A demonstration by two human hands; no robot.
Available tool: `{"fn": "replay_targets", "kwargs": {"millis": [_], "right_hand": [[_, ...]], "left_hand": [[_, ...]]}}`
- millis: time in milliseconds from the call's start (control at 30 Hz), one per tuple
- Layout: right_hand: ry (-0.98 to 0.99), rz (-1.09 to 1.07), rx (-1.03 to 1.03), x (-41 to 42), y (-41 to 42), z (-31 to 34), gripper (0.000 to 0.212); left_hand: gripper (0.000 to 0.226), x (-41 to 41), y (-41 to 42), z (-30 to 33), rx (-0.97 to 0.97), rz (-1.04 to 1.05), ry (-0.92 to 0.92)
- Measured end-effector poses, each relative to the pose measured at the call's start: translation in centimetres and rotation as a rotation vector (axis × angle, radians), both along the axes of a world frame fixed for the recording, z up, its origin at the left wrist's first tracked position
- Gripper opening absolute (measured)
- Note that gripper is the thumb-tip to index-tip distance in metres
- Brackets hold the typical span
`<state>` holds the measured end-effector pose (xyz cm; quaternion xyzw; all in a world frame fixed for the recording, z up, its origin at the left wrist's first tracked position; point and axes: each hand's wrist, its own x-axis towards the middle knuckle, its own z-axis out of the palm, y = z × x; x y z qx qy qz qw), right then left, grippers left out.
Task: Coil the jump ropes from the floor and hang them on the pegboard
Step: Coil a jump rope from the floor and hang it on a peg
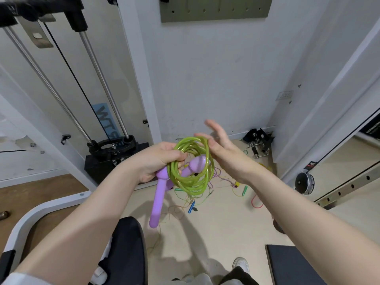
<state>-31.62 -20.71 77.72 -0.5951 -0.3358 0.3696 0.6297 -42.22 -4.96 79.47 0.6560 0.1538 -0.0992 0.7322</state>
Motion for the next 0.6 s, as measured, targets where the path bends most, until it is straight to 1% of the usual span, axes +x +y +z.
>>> {"fn": "replay_targets", "kwargs": {"millis": [67,100,200,267,300,367,400,467,533,600], "right_hand": [[0.073,0.13,-0.05,0.5,0.3,0.1,0.092],[0.092,0.17,-0.081,0.7,0.4,0.3,0.089],[0.037,0.297,-0.22,1.2,0.4,0.8,0.071],[-0.041,0.373,-0.258,1.5,0.2,0.6,0.059],[-0.073,0.382,-0.255,1.6,0.1,0.4,0.056],[-0.08,0.351,-0.245,2.1,0.2,0.0,0.056],[-0.057,0.332,-0.237,2.3,0.4,0.0,0.058],[0.033,0.297,-0.226,3.1,0.7,-0.2,0.063],[0.168,0.265,-0.218,4.0,0.9,-0.8,0.069],[0.227,0.227,-0.224,5.2,1.0,-1.6,0.079]], "left_hand": [[0.04,0.4,-0.4,0.2,0.046,-0.039,0.005],[0.036,0.6,-0.4,0.2,0.067,-0.05,0.007],[0.026,0.8,0.0,0.2,0.028,-0.071,0.007],[0.01,0.9,0.4,0.2,0.013,-0.151,-0.008],[0.007,1.0,0.5,0.1,0.004,-0.176,-0.01],[0.005,1.5,0.4,0.0,-0.039,-0.15,-0.006],[0.003,1.9,0.2,-0.1,-0.06,-0.123,-0.01],[0.01,2.9,-0.1,-0.2,-0.057,-0.087,-0.002],[0.016,4.2,-0.2,-0.3,0.064,-0.064,0.029],[0.019,5.8,0.1,-0.5,0.231,-0.045,0.051]]}}
